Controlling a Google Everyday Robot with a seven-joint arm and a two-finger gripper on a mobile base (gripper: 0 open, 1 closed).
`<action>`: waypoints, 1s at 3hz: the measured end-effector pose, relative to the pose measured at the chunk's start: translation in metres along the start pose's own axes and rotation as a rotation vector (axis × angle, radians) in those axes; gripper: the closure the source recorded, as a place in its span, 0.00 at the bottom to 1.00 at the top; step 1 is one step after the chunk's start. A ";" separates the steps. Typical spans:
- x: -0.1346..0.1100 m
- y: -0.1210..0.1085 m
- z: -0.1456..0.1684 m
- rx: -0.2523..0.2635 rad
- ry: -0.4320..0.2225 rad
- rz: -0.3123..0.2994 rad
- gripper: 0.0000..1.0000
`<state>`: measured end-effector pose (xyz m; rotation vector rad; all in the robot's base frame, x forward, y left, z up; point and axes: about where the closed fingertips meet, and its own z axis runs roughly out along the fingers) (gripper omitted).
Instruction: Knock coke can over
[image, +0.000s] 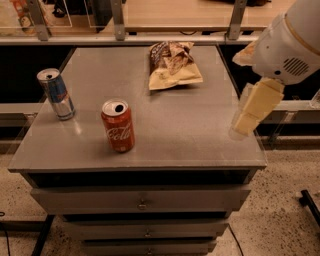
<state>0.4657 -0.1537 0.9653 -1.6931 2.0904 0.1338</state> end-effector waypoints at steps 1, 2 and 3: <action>-0.032 0.005 0.024 -0.031 -0.136 -0.022 0.00; -0.067 0.016 0.053 -0.033 -0.252 -0.067 0.00; -0.092 0.029 0.086 -0.024 -0.298 -0.088 0.00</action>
Offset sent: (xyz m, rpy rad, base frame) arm 0.0125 0.1361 -0.0493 0.3414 -0.0992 0.1935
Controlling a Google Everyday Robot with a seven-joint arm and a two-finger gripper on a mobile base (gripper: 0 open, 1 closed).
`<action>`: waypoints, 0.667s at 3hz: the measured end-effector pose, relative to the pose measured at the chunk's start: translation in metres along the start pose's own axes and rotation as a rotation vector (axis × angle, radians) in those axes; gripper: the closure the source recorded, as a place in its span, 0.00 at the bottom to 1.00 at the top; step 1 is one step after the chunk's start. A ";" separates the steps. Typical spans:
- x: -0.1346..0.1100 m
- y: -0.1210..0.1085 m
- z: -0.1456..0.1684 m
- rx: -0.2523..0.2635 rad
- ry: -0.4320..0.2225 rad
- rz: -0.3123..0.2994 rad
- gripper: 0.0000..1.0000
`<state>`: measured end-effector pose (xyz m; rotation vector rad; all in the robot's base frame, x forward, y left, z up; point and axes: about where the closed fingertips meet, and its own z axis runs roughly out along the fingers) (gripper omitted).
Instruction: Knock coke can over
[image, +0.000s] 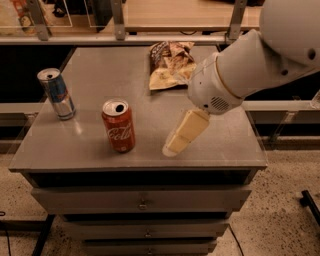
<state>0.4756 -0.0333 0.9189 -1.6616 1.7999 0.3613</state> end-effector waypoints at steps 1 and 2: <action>-0.004 0.008 0.037 -0.038 -0.023 0.014 0.00; -0.008 0.011 0.070 -0.090 -0.063 0.063 0.00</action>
Offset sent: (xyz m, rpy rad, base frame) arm 0.0184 0.0753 -0.0771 0.1446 0.1848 0.0201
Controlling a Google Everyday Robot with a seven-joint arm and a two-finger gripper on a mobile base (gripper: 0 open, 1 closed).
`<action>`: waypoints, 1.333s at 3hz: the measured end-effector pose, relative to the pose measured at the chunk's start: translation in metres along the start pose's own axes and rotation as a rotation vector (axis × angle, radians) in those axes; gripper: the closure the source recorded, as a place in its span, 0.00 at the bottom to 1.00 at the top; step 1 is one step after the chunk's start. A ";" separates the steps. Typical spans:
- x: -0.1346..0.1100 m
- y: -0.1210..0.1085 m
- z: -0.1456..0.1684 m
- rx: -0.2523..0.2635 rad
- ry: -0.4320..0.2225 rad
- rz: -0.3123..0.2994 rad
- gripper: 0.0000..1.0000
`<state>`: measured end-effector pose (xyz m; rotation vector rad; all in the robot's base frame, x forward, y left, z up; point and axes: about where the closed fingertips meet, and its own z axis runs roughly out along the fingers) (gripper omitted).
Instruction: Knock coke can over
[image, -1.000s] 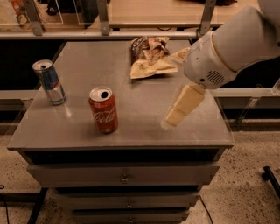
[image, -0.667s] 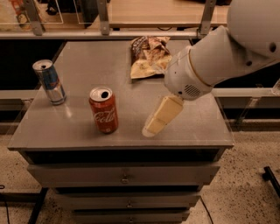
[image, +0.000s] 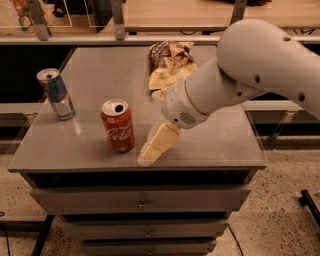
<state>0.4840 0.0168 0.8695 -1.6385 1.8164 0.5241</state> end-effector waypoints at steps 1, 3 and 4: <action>-0.006 -0.004 0.018 -0.024 -0.102 0.075 0.00; -0.034 -0.004 0.029 -0.045 -0.298 0.172 0.00; -0.050 0.002 0.035 -0.054 -0.366 0.180 0.00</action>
Offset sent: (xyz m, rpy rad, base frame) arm 0.0223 0.0345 -0.0032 0.3783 0.1473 -0.0999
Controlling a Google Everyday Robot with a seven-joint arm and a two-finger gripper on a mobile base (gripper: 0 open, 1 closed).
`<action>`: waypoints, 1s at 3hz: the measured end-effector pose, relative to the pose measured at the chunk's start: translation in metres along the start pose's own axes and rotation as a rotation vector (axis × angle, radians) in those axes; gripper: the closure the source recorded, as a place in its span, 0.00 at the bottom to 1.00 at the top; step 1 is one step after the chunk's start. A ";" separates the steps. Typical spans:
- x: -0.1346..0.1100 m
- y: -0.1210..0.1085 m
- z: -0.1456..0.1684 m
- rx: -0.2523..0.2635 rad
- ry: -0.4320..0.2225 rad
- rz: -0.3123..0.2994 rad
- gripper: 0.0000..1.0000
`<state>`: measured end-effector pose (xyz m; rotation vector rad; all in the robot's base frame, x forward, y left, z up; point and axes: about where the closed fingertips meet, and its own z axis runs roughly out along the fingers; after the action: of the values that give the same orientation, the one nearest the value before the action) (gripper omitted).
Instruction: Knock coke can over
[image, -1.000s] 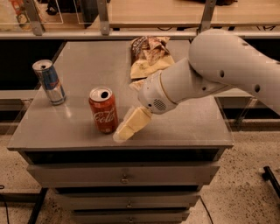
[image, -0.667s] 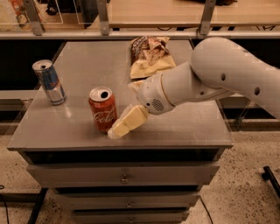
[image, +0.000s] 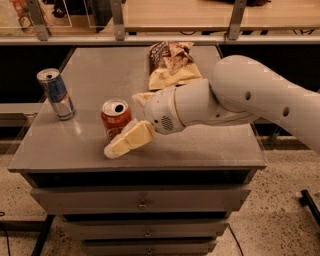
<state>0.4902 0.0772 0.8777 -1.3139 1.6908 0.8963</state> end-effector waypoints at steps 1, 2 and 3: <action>-0.009 0.009 0.016 -0.010 -0.037 -0.016 0.00; -0.008 0.014 0.033 -0.020 -0.055 -0.028 0.17; -0.003 0.016 0.041 -0.021 -0.092 -0.020 0.41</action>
Offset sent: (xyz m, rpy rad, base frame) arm -0.0078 0.0501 -0.0188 0.0745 -0.0382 0.0336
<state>0.4813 0.1181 0.8638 -1.2820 1.5989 0.9513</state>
